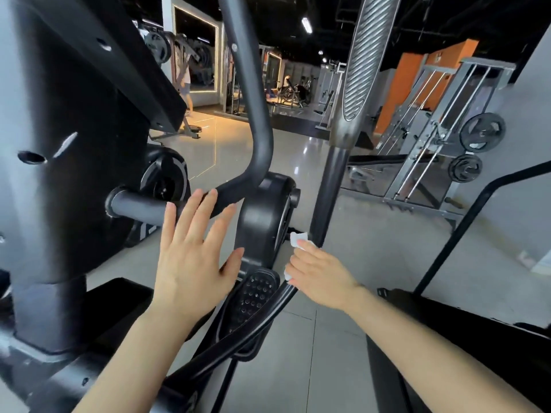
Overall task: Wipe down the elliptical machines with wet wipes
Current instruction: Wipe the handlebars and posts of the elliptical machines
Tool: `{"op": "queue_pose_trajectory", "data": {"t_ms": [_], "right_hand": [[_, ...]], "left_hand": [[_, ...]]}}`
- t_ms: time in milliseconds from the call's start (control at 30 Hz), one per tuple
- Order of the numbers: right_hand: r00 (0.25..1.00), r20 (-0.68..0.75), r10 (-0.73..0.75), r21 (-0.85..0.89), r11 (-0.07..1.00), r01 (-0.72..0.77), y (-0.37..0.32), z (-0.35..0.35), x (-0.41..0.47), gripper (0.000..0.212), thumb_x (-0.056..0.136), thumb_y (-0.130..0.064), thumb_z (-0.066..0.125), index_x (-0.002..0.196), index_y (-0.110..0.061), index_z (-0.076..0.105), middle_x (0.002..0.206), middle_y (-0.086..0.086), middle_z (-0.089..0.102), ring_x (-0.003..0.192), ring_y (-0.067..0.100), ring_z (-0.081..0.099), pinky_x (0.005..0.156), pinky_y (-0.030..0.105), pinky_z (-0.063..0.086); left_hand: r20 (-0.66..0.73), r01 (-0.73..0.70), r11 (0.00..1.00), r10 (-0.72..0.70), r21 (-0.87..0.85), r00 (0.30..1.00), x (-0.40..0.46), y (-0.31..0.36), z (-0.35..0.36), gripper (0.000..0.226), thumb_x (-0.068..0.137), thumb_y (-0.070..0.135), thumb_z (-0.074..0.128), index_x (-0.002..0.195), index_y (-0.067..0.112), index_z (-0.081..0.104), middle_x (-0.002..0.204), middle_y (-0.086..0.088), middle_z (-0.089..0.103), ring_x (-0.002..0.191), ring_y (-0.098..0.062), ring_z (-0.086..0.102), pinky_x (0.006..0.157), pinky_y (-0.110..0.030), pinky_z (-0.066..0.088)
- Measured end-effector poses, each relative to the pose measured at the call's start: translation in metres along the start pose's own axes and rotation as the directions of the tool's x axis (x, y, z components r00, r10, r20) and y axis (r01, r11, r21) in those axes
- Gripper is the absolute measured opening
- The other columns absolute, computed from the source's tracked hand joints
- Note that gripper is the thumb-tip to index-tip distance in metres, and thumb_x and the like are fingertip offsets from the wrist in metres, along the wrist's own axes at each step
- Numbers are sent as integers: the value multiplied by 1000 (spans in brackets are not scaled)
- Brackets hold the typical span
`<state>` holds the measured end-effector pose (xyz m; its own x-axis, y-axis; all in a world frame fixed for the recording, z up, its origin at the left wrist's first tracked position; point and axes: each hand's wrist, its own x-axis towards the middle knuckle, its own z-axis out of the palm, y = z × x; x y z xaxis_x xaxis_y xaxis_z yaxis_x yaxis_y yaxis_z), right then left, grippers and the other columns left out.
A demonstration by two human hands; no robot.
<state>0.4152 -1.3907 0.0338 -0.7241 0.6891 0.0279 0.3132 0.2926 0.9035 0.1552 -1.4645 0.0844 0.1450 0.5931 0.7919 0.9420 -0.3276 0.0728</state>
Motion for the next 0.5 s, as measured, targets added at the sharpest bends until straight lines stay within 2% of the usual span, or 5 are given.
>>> {"op": "queue_pose_trajectory", "data": {"t_ms": [67, 133, 267, 367, 500], "right_hand": [[993, -107, 47, -108, 992, -59, 29, -3, 0, 14, 91, -22, 57, 95, -19, 70, 89, -3, 64, 114, 30, 58, 121, 50, -12], [944, -305, 126, -154, 972, -179, 70, -4, -1, 19, 95, -15, 47, 102, -15, 65, 99, 0, 64, 131, 34, 46, 123, 47, 3], [817, -522, 245, 107, 969, -222, 113, -17, 4, 10, 93, -8, 54, 99, -7, 62, 103, 7, 66, 121, 28, 55, 116, 41, 29], [781, -541, 312, 289, 941, -176, 72, -5, 9, 19, 96, -9, 51, 84, -8, 66, 88, 6, 67, 111, 28, 60, 118, 40, 27], [872, -341, 351, 621, 780, -72, -34, 9, 7, 20, 93, -9, 52, 81, -13, 67, 82, 1, 64, 91, 25, 59, 114, 41, 31]], "left_hand": [[-34, -14, 995, 10, -94, 999, -19, 8, 1, 44, 86, 27, 60, 125, 6, 63, 142, -20, 50, 139, -36, 38, 118, -52, 17], [-40, -8, 987, 1, -163, 999, -42, 17, 6, 35, 86, 23, 60, 117, 7, 67, 136, -17, 55, 135, -33, 42, 118, -52, 20], [42, 92, 959, -84, -269, 996, -81, 24, 16, 30, 90, 26, 52, 109, 11, 70, 127, -10, 59, 128, -29, 50, 119, -44, 17], [126, 207, 935, -178, -287, 976, -113, 14, 17, 30, 90, 28, 51, 109, 13, 69, 124, -6, 60, 125, -26, 52, 117, -44, 19], [217, 368, 908, -326, -198, 920, -154, -12, 9, 35, 91, 33, 48, 111, 14, 69, 123, -5, 61, 121, -28, 55, 113, -49, 24]]}}
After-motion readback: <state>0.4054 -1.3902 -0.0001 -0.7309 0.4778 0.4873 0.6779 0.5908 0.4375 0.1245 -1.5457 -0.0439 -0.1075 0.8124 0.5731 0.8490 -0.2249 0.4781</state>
